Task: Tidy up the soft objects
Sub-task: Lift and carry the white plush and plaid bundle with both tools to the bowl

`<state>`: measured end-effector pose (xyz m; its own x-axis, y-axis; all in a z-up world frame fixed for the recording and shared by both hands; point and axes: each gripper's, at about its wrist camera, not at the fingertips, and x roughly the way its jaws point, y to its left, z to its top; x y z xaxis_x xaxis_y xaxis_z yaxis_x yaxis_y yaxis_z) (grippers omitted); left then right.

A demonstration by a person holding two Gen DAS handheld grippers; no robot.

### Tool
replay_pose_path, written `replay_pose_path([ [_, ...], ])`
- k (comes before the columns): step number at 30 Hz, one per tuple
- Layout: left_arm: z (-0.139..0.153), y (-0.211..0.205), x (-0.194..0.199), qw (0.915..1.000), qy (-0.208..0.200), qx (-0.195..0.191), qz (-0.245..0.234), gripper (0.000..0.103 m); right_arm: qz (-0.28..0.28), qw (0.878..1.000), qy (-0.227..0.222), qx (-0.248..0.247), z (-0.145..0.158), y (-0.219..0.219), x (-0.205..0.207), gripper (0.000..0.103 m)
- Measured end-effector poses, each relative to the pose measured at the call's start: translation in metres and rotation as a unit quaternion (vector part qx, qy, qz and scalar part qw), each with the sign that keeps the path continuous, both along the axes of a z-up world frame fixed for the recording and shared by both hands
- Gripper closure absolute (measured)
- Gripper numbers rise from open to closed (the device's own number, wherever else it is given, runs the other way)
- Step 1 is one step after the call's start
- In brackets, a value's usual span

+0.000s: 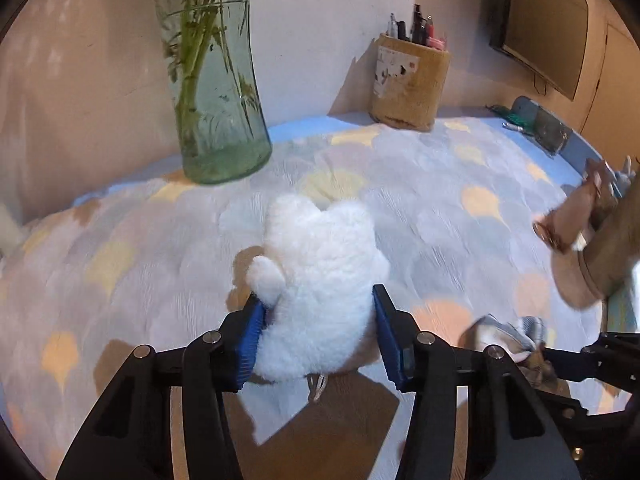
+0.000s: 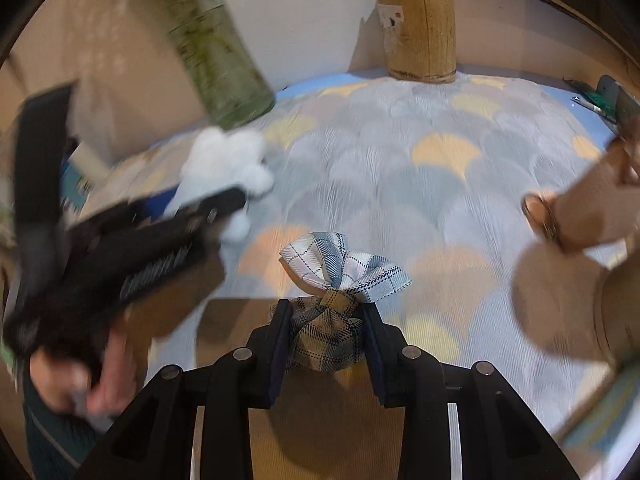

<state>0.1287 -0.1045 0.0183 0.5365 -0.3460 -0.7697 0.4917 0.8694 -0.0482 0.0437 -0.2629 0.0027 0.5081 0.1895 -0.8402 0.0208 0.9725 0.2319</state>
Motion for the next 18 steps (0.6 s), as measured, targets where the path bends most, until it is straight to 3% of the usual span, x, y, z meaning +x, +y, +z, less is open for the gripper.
replay_pose_path([
  [3,-0.003,0.008,-0.035,0.9999,-0.001,0.011,-0.011,0.054,0.024,1.000,0.005,0.010,0.000,-0.001,-0.028,0.070],
  [5,-0.006,0.018,-0.060,0.9996,0.020,0.010,-0.017,0.055,0.039,0.999,0.005,0.024,-0.001,-0.006,-0.056,0.070],
  [7,-0.009,0.025,-0.081,0.9993,0.026,0.028,0.003,0.056,0.043,0.999,0.000,0.030,-0.002,-0.010,-0.078,0.070],
  [10,-0.006,0.029,-0.109,0.9991,0.028,0.032,0.006,0.063,0.040,0.998,-0.002,0.043,-0.001,-0.012,-0.101,0.070],
  [12,-0.003,0.032,-0.128,0.9994,0.021,0.026,0.008,0.070,0.045,0.998,-0.007,0.039,0.000,-0.010,-0.113,0.070],
  [15,0.000,0.038,-0.148,0.9997,0.008,0.012,0.017,0.070,0.048,0.997,-0.018,0.054,0.001,-0.009,-0.124,0.070],
  [18,-0.002,0.050,-0.153,0.9990,0.023,-0.004,0.037,0.065,0.047,0.997,-0.025,0.057,0.002,-0.008,-0.136,0.070],
])
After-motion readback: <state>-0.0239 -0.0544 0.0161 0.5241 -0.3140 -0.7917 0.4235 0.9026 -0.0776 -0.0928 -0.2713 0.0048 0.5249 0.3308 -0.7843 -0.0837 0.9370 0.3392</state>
